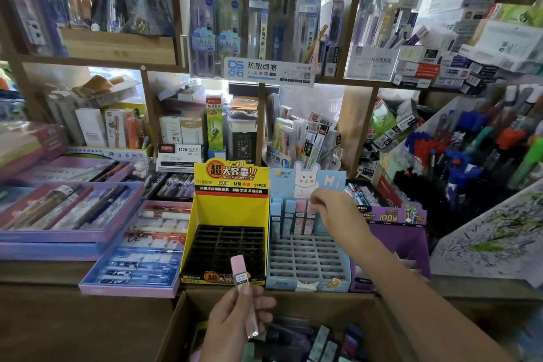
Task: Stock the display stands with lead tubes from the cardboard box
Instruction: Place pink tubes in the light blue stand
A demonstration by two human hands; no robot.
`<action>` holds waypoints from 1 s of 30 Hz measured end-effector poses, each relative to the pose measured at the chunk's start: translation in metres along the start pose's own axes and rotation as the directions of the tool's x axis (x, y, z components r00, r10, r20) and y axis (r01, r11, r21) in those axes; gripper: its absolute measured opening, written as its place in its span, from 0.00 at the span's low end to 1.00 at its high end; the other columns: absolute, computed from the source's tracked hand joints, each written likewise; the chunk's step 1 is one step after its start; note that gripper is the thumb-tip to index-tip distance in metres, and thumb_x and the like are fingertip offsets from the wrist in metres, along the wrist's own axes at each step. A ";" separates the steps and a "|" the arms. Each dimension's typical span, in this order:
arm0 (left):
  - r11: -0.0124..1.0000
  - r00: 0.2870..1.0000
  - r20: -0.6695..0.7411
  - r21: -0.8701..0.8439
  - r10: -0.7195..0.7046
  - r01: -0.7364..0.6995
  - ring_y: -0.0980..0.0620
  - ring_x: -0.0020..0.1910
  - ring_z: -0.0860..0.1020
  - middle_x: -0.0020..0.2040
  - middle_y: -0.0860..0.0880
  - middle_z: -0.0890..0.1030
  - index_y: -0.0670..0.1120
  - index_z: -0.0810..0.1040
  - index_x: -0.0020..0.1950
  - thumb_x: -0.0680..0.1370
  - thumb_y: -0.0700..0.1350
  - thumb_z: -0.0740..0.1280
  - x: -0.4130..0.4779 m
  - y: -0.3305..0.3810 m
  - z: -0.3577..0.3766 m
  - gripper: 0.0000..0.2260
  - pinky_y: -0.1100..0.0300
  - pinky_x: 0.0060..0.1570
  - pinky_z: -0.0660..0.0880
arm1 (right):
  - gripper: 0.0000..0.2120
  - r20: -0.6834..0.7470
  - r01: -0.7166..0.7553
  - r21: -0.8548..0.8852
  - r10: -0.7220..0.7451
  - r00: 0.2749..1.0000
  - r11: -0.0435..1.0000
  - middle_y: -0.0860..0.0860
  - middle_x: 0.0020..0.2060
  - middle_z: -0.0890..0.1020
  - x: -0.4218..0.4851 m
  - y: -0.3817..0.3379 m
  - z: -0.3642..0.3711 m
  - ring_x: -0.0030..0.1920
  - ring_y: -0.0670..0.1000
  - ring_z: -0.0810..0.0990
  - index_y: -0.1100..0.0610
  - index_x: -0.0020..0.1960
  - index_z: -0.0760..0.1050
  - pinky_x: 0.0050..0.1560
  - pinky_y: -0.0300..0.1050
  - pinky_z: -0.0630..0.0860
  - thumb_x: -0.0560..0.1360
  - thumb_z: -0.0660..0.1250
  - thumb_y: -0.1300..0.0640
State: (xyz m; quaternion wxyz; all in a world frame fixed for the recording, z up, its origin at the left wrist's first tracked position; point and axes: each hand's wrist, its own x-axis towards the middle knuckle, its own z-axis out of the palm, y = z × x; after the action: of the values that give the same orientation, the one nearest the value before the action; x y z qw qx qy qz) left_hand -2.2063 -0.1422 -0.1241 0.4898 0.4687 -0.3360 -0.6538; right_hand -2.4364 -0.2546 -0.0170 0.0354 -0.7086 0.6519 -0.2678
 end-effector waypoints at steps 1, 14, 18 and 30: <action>1.000 1.000 -0.001 0.005 0.002 -0.002 0.45 0.34 0.83 0.45 0.35 0.86 0.37 0.80 0.55 0.83 0.46 0.61 0.000 0.001 0.001 0.14 0.57 0.31 0.77 | 0.06 -0.002 -0.012 0.022 0.012 1.000 1.000 0.57 0.51 0.85 0.001 0.000 0.001 0.53 0.59 0.82 0.59 0.55 0.82 0.53 0.55 0.79 0.81 0.67 0.63; 0.991 0.995 0.010 0.089 0.094 -0.095 0.42 0.39 0.83 0.46 0.37 0.86 0.40 0.76 0.58 0.83 0.46 0.61 -0.007 0.010 0.008 0.11 0.54 0.36 0.76 | 0.11 -0.071 -0.121 0.316 0.151 0.986 0.941 0.54 0.45 0.84 -0.030 0.002 -0.010 0.45 0.51 0.83 0.52 0.61 0.81 0.48 0.48 0.80 0.80 0.68 0.62; 0.975 0.989 0.035 0.166 0.143 -0.147 0.46 0.41 0.85 0.46 0.42 0.87 0.44 0.80 0.54 0.83 0.47 0.62 -0.012 0.018 0.011 0.09 0.55 0.40 0.79 | 0.07 0.025 -0.201 0.613 0.236 0.971 0.764 0.58 0.37 0.85 -0.073 0.003 -0.024 0.38 0.53 0.86 0.56 0.51 0.81 0.36 0.44 0.83 0.79 0.69 0.66; 0.797 0.931 0.207 0.480 0.302 -0.366 0.55 0.40 0.81 0.38 0.50 0.83 0.55 0.84 0.46 0.81 0.48 0.68 0.004 0.039 0.040 0.06 0.58 0.43 0.76 | 0.04 0.501 -0.635 0.619 0.390 0.773 0.462 0.58 0.32 0.85 -0.167 0.042 0.047 0.31 0.54 0.83 0.65 0.46 0.81 0.32 0.45 0.80 0.78 0.69 0.70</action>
State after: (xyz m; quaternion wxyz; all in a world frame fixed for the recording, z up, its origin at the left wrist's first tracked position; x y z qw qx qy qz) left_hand -2.2314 -0.1581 -0.0772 0.4343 0.4747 -0.6033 -0.4713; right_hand -2.4555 -0.1173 -0.1295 0.5039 -0.4230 0.6470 -0.3854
